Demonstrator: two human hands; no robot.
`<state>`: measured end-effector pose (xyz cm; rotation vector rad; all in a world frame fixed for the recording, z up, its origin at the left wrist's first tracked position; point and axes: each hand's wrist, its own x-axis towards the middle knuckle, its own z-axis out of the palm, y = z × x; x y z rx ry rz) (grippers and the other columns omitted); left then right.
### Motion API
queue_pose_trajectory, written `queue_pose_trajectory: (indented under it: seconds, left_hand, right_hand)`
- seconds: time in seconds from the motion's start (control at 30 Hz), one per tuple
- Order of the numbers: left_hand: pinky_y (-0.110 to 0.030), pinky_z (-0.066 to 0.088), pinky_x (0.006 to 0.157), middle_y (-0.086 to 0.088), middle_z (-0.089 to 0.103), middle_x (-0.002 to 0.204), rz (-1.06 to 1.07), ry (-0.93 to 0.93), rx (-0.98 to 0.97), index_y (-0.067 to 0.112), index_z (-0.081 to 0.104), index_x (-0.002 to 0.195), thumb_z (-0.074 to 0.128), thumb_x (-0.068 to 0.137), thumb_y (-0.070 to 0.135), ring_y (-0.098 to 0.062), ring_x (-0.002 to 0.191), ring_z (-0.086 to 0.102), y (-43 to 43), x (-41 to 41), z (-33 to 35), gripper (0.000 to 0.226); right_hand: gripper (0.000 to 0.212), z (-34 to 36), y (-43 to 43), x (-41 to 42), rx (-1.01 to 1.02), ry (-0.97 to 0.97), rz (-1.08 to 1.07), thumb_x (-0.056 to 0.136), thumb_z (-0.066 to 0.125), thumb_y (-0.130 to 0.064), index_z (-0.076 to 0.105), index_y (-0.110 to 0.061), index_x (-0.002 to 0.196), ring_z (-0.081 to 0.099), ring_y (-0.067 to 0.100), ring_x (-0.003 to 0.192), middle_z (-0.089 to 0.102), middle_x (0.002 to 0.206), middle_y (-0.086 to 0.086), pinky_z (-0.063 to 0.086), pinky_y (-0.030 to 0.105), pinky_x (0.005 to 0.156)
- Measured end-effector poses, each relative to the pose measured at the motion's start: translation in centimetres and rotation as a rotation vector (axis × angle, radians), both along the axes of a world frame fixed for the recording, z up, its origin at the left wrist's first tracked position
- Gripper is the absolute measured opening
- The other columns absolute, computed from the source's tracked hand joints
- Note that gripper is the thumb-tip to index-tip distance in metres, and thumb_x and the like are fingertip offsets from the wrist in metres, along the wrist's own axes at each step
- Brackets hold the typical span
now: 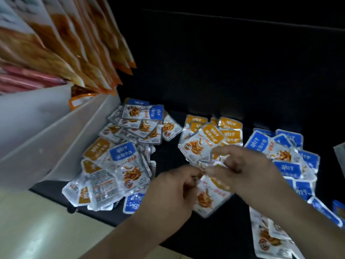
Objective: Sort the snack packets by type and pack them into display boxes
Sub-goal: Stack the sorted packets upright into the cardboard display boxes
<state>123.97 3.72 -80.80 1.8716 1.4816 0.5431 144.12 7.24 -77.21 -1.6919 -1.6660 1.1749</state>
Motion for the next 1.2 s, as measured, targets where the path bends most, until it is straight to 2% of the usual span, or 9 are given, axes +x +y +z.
queue_pose_trajectory:
  seconds: [0.1, 0.2, 0.37, 0.53, 0.67, 0.9, 1.03, 1.13, 1.2]
  left_hand:
    - [-0.027, 0.052, 0.063, 0.009, 0.065, 0.071, 0.172, -0.306, -0.231, 0.028, 0.068, 0.087, 0.068, 0.099, 0.02, -0.01, 0.067, 0.063, 0.6, -0.1, -0.6, 0.014]
    - [-0.043, 0.061, 0.077, -0.006, 0.075, 0.084, 0.296, -0.426, -0.27, 0.018, 0.074, 0.091, 0.068, 0.098, 0.016, -0.027, 0.079, 0.071, 1.3, 0.3, -1.0, 0.009]
    - [-0.041, 0.058, 0.076, 0.005, 0.07, 0.098, 0.184, -0.033, 0.086, 0.023, 0.072, 0.104, 0.061, 0.09, 0.011, -0.014, 0.089, 0.067, 2.0, -0.9, -0.9, 0.021]
    - [-0.064, 0.04, 0.112, -0.008, 0.044, 0.159, 0.264, 0.498, 0.299, 0.027, 0.06, 0.137, 0.061, 0.088, 0.05, -0.04, 0.148, 0.037, -2.9, -6.9, -2.5, 0.054]
    - [-0.069, 0.024, 0.119, -0.02, 0.026, 0.167, 0.243, 0.672, 0.16, 0.023, 0.05, 0.15, 0.057, 0.079, 0.078, -0.046, 0.154, 0.022, -4.4, -9.5, -4.6, 0.09]
    - [-0.068, 0.037, 0.111, -0.018, 0.061, 0.144, 0.161, 0.697, 0.33, 0.015, 0.071, 0.118, 0.05, 0.099, 0.042, -0.043, 0.139, 0.051, -4.5, -8.9, -4.8, 0.04]
    - [-0.067, 0.04, 0.11, -0.018, 0.065, 0.139, 0.116, 0.699, 0.372, 0.016, 0.074, 0.097, 0.05, 0.099, 0.04, -0.038, 0.138, 0.054, -4.6, -9.2, -5.2, 0.034]
    - [-0.064, 0.045, 0.109, -0.015, 0.064, 0.141, 0.14, 0.623, 0.367, 0.017, 0.074, 0.102, 0.048, 0.1, 0.04, -0.035, 0.141, 0.052, -4.9, -8.9, -4.4, 0.034]
    - [-0.057, 0.047, 0.109, -0.009, 0.065, 0.14, 0.22, 0.507, 0.455, 0.013, 0.074, 0.11, 0.049, 0.103, 0.034, -0.031, 0.139, 0.055, -4.9, -8.1, -2.9, 0.033]
  right_hand:
    - [0.041, -1.0, 0.4, -0.5, 0.157, 0.013, -0.209, 0.086, 0.078, -0.04, 0.063, -0.043, 0.124, 0.067, -0.001, 0.093, 0.069, 0.101, -0.016, 0.052, 0.016, 0.073]
    - [0.035, -2.3, -0.2, -1.7, 0.471, -0.293, -0.025, 0.087, 0.07, -0.041, 0.072, -0.035, 0.122, 0.062, 0.014, 0.116, 0.06, 0.127, -0.014, 0.058, 0.038, 0.083]
    - [0.052, -5.7, -1.5, -3.1, 0.33, -0.542, 0.251, 0.082, 0.076, -0.049, 0.064, -0.047, 0.133, 0.051, 0.022, 0.139, 0.05, 0.152, -0.009, 0.06, 0.046, 0.088]
    - [0.064, -7.4, -1.9, -2.4, 0.335, -0.67, 0.282, 0.061, 0.098, -0.03, 0.076, -0.02, 0.12, 0.055, 0.04, 0.135, 0.058, 0.144, 0.012, 0.058, 0.059, 0.085]
    - [0.059, -7.0, -2.5, -3.3, 0.435, -0.652, 0.262, 0.069, 0.092, -0.028, 0.073, -0.019, 0.124, 0.051, 0.036, 0.138, 0.056, 0.147, 0.01, 0.055, 0.057, 0.094]
    - [0.036, -8.0, -3.5, -3.6, 0.431, -0.56, 0.309, 0.081, 0.081, -0.046, 0.077, -0.032, 0.114, 0.044, 0.019, 0.146, 0.057, 0.148, -0.008, 0.062, 0.047, 0.085]
    - [0.04, -7.5, -3.3, -3.3, 0.418, -0.561, 0.29, 0.086, 0.062, -0.058, 0.077, -0.035, 0.115, 0.043, 0.014, 0.146, 0.056, 0.148, -0.012, 0.06, 0.046, 0.09]
    - [0.045, -6.6, -3.4, -4.2, 0.446, -0.511, 0.242, 0.088, 0.054, -0.056, 0.08, -0.027, 0.111, 0.053, 0.021, 0.138, 0.063, 0.141, -0.005, 0.055, 0.051, 0.099]
    - [0.043, -4.7, -3.4, -5.6, 0.412, -0.387, 0.154, 0.095, 0.053, -0.059, 0.079, -0.03, 0.112, 0.063, 0.01, 0.123, 0.068, 0.13, -0.016, 0.055, 0.032, 0.094]
